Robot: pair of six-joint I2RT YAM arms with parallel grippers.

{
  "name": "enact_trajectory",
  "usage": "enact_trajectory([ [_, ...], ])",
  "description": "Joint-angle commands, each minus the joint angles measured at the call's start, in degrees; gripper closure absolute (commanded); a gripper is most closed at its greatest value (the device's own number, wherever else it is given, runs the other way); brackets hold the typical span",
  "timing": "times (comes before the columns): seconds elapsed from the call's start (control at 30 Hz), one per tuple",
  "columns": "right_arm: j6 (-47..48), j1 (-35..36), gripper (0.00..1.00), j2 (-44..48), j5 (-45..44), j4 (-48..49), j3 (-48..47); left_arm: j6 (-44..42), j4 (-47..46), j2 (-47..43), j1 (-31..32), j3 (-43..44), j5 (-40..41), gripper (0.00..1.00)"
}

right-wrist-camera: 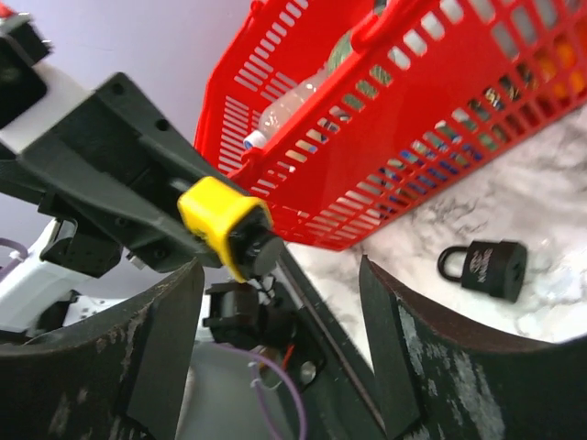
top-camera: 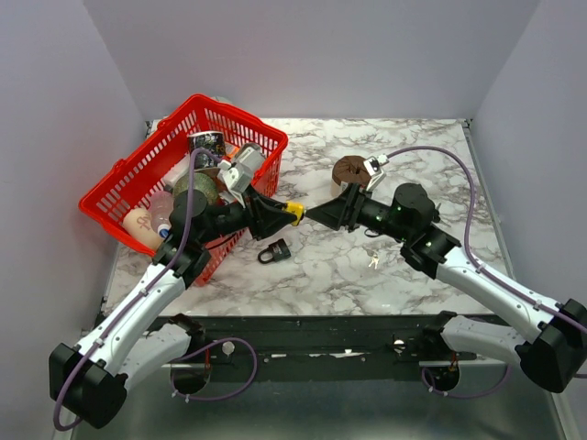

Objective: Unlock with the key

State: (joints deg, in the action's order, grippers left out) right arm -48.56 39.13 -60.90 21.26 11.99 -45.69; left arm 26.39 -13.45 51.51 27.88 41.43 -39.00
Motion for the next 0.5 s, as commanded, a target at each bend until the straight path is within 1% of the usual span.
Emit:
enact_trajectory([
  [0.0,-6.6,-0.3,0.25,-1.0,3.5,4.1,1.1,-1.4,-6.4,-1.8,0.2,-0.3,-3.0,1.0],
  [0.47,-7.9,-0.3,0.3,-2.2,1.9,3.0,1.1,-0.6,-8.6,-1.5,0.3,-1.0,-4.6,1.0],
])
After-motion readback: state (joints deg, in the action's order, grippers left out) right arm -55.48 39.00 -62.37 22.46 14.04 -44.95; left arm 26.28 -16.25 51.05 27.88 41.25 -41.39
